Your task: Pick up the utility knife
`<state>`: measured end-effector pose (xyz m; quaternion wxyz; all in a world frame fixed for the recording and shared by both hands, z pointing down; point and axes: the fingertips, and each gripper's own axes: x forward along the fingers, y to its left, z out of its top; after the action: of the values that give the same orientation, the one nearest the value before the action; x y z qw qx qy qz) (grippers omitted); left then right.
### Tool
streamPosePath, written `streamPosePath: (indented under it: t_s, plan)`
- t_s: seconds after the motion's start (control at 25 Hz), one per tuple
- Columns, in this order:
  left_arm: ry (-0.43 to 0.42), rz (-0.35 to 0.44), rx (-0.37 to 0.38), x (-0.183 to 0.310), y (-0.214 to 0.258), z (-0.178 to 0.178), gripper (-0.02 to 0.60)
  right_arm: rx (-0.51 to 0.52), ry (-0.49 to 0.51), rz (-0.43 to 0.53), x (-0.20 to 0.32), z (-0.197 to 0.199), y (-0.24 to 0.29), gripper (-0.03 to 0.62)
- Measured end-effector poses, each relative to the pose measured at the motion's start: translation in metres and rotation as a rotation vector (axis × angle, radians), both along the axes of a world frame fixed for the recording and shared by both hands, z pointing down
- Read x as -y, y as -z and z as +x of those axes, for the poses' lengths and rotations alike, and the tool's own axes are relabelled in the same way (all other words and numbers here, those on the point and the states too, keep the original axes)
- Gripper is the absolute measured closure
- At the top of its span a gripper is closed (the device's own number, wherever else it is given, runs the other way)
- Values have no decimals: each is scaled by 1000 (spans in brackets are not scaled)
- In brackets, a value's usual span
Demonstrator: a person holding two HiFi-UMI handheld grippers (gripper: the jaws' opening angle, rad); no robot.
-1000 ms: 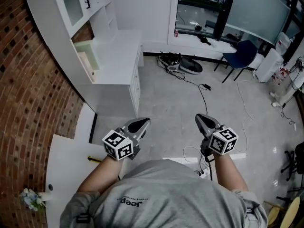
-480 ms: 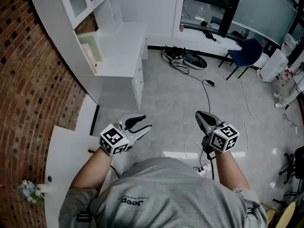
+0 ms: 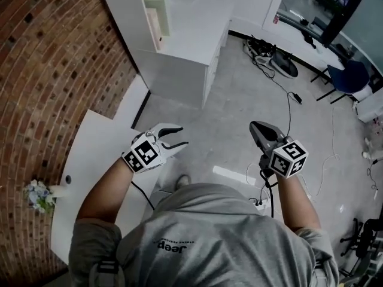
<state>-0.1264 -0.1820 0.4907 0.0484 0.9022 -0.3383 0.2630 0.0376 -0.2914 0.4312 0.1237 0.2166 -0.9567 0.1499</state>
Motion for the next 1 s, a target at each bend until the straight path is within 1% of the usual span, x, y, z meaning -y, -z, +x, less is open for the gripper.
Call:
streamPosePath:
  t_s: [0.12, 0.2, 0.28, 0.4, 0.52, 0.72, 0.84, 1.0]
  plan:
    - [18, -29, 85, -17, -27, -37, 380, -22, 79, -8, -5, -46, -15, 585]
    - [17, -46, 152, -28, -46, -61, 379, -36, 132, -14, -9, -78, -27, 585]
    - [9, -75, 202, -42, -64, -82, 379, -55, 187, -25, -16, -108, -41, 585]
    - [-26, -116, 273, -62, -94, -106, 377, -88, 261, -47, -28, -149, -63, 585]
    - [-70, -166, 321, -79, -125, -126, 376, -115, 319, -65, -40, -183, -83, 585]
    - [-153, -234, 398, -103, -172, -154, 376, -148, 385, -93, -57, -227, -114, 585]
    - [-212, -277, 449, -116, -201, -167, 374, -166, 410, -114, -64, -244, -132, 585]
    - [-284, -306, 514, -124, -233, -182, 374, -181, 427, -129, -68, -264, -152, 585]
